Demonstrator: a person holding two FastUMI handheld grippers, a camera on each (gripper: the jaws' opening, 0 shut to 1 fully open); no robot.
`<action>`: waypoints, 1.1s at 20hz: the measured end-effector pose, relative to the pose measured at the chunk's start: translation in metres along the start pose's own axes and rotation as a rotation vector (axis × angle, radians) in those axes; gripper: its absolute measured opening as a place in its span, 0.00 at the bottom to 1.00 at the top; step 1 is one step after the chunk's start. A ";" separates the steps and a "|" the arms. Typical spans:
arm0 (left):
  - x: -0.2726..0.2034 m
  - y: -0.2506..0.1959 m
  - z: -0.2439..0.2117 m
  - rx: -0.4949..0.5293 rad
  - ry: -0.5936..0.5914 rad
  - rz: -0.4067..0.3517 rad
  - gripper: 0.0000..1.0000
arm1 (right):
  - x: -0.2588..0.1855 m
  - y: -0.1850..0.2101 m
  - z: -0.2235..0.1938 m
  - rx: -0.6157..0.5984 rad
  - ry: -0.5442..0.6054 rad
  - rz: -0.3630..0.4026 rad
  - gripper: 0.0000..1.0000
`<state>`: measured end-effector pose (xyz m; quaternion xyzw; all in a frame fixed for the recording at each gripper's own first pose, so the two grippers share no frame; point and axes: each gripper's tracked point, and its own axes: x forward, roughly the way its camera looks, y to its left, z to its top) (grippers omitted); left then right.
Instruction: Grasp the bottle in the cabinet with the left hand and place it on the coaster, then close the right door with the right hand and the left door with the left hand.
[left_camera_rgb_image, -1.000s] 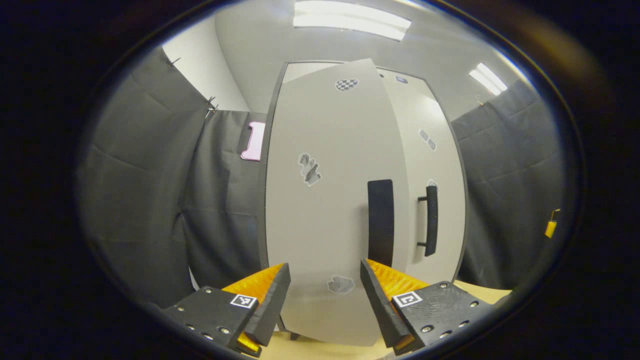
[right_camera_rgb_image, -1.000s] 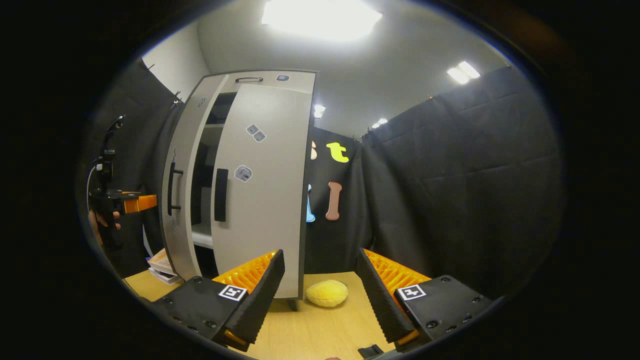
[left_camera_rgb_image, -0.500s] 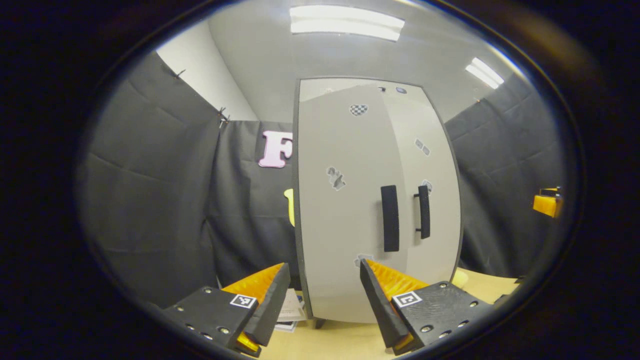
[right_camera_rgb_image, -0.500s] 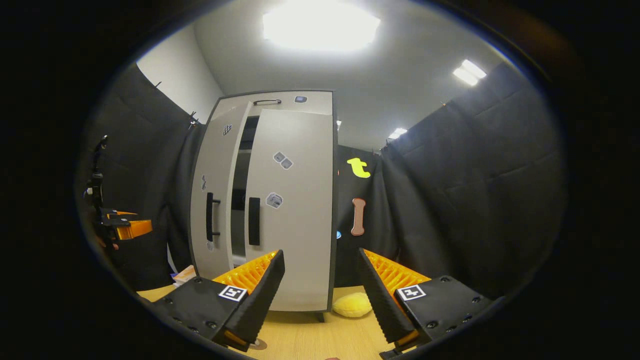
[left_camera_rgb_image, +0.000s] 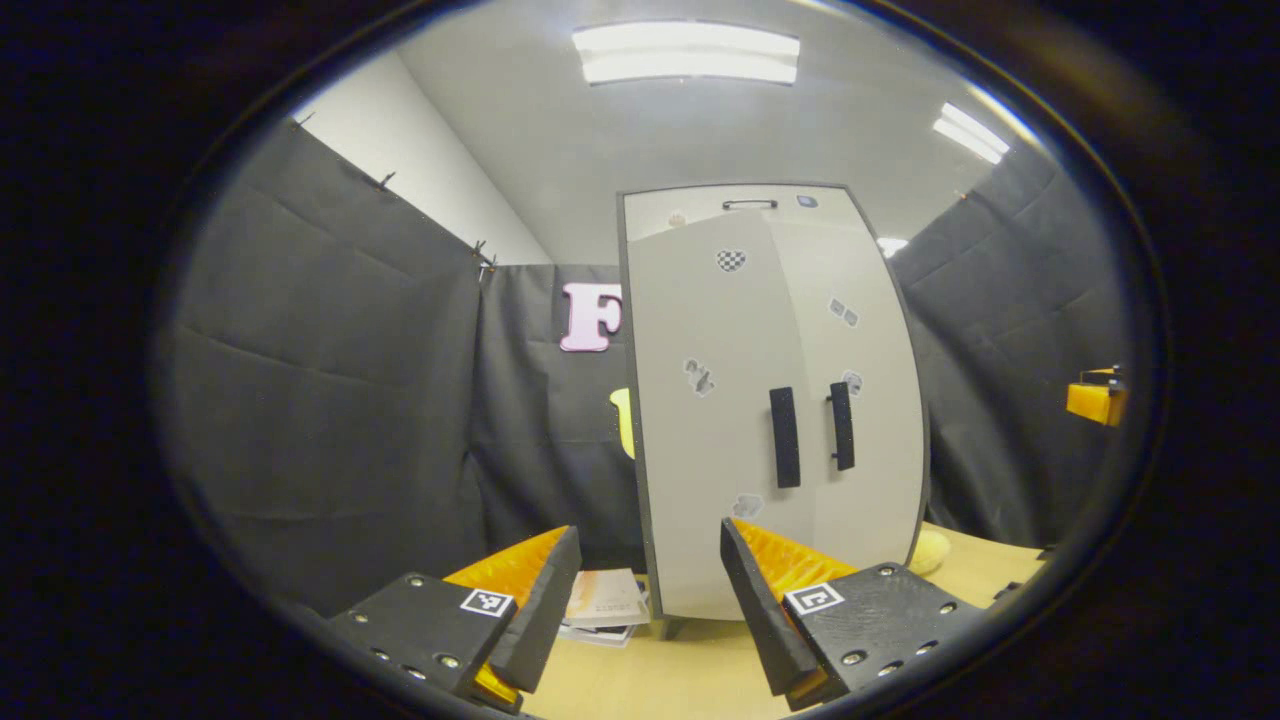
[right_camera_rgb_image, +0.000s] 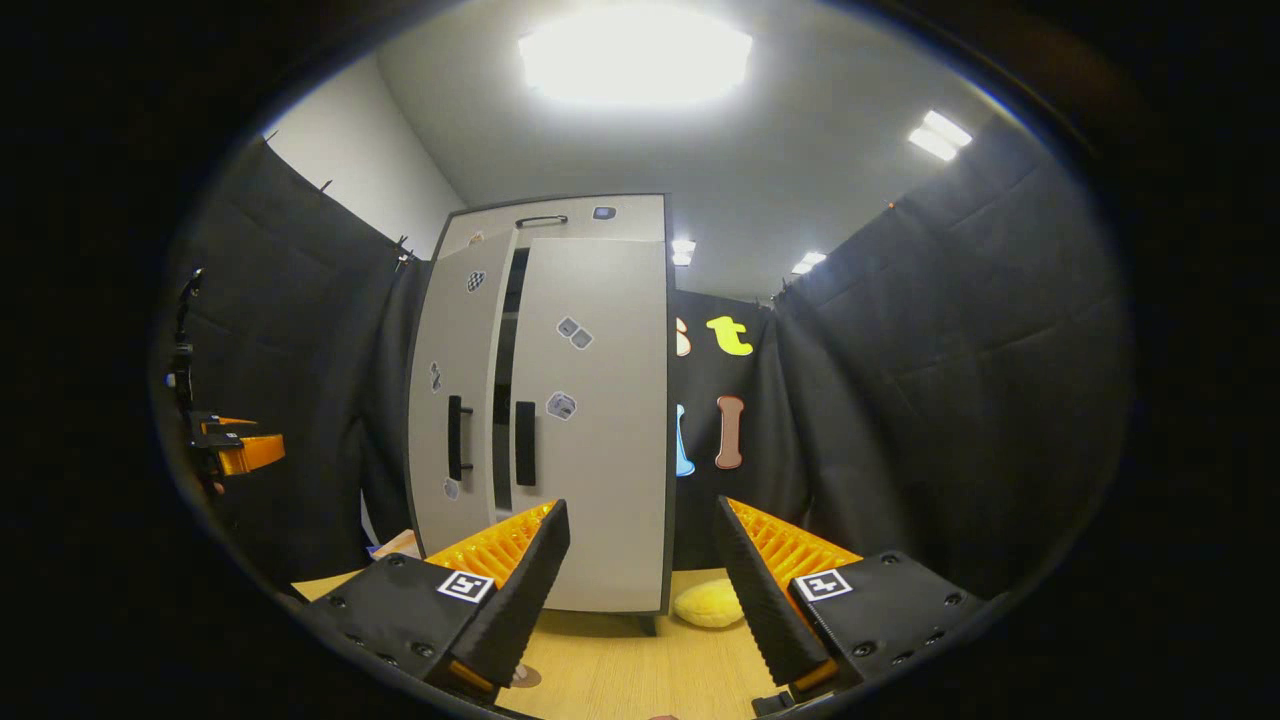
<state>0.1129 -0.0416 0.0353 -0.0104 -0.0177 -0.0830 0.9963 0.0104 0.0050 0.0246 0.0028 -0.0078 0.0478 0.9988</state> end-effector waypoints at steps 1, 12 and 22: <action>-0.006 0.001 -0.001 0.004 0.003 0.006 0.90 | -0.006 -0.001 0.002 -0.010 -0.004 0.004 0.93; -0.047 0.022 0.001 0.023 0.011 0.055 0.89 | -0.035 0.002 0.008 -0.009 -0.016 0.022 0.90; -0.053 0.030 0.000 0.023 0.010 0.062 0.89 | -0.041 0.000 0.004 0.005 -0.002 0.006 0.90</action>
